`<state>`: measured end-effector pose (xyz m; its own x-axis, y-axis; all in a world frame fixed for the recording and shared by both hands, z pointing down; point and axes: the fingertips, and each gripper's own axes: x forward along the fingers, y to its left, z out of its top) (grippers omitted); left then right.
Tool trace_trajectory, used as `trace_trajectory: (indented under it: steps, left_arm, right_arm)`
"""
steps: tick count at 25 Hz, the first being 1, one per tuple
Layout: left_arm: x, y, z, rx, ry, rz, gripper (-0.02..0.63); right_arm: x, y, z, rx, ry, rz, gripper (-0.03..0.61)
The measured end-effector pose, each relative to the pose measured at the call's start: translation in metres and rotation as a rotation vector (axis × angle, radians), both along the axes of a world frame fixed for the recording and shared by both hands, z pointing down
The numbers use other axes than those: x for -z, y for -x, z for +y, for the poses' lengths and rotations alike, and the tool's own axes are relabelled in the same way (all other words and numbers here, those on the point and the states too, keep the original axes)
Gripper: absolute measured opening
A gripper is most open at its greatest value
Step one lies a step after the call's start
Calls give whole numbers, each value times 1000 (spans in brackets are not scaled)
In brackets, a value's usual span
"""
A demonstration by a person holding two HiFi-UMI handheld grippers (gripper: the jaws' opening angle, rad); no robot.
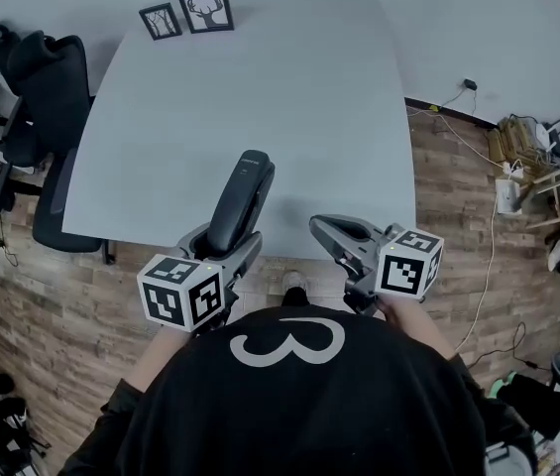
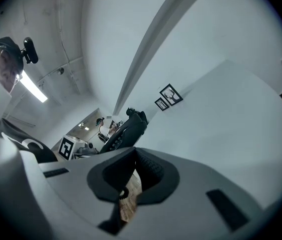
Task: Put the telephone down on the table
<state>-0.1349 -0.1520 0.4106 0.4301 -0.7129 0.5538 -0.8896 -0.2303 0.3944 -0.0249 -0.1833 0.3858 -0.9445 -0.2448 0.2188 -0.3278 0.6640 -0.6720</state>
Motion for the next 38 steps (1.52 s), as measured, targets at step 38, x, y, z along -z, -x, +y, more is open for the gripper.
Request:
trace_trajectory:
  steps: [38]
  left_arm:
    - [-92, 17, -167, 24, 97, -123, 290]
  right_arm:
    - [-67, -17, -137, -54, 195, 36, 9]
